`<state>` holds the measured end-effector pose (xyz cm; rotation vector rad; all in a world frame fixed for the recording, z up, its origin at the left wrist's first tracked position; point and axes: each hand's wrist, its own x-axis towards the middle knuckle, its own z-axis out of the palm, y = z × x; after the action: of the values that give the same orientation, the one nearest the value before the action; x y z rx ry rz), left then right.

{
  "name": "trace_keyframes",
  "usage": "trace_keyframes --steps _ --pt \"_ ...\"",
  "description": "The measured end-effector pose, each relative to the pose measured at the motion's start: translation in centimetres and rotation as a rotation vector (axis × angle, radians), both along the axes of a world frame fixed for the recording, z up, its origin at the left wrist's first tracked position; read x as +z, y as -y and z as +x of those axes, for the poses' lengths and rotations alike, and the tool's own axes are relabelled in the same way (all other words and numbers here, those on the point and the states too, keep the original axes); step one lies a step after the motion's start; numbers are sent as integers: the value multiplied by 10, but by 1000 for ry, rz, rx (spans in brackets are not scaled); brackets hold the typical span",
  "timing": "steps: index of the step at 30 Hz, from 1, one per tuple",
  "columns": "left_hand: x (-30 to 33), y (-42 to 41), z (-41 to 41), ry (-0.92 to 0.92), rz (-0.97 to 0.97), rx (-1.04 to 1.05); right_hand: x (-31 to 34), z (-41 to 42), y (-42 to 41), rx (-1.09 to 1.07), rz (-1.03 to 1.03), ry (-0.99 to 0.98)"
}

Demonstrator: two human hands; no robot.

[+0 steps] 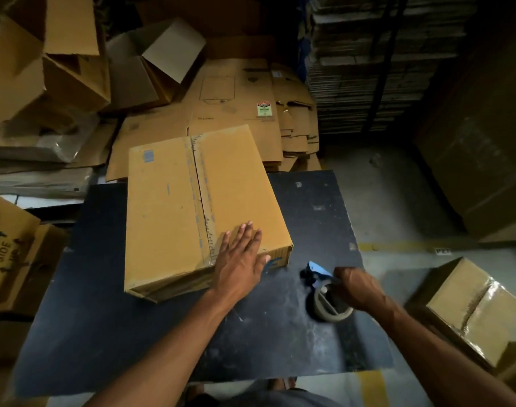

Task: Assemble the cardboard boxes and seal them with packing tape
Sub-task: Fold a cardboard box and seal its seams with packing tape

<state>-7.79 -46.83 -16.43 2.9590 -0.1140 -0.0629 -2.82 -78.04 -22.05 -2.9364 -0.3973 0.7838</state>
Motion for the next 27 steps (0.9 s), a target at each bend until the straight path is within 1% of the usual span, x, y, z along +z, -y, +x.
trace_keyframes --steps 2,5,6,7,10,12,13,14,16,19,22,25,27 --pt "0 -2 -11 74 -158 4 -1 -26 -2 -38 151 31" --pt "6 4 -41 264 -369 55 13 -59 -8 -97 386 51" --pt "10 7 -52 254 -462 113 21 -67 -12 -113 447 56" --pt "12 10 -62 181 -576 194 31 -74 -18 -124 501 58" --pt "22 16 -83 -228 -1009 517 64 -88 -42 -168 618 40" --pt "26 16 -90 -456 -1220 736 81 -92 -59 -181 662 27" --pt "30 13 -93 -519 -1301 807 88 -93 -67 -173 669 34" --pt "34 8 -94 -540 -1365 853 94 -94 -76 -161 655 53" --pt "46 -5 -94 -498 -1439 892 106 -95 -95 -112 601 112" --pt "69 -32 -89 -448 -1525 887 125 -93 -127 27 515 226" --pt "89 -58 -88 -483 -1585 885 146 -87 -160 178 402 354" --pt "99 -84 -89 -503 -1699 866 162 -73 -189 256 309 499" --pt "105 -100 -91 -500 -1750 851 170 -67 -206 309 247 519"
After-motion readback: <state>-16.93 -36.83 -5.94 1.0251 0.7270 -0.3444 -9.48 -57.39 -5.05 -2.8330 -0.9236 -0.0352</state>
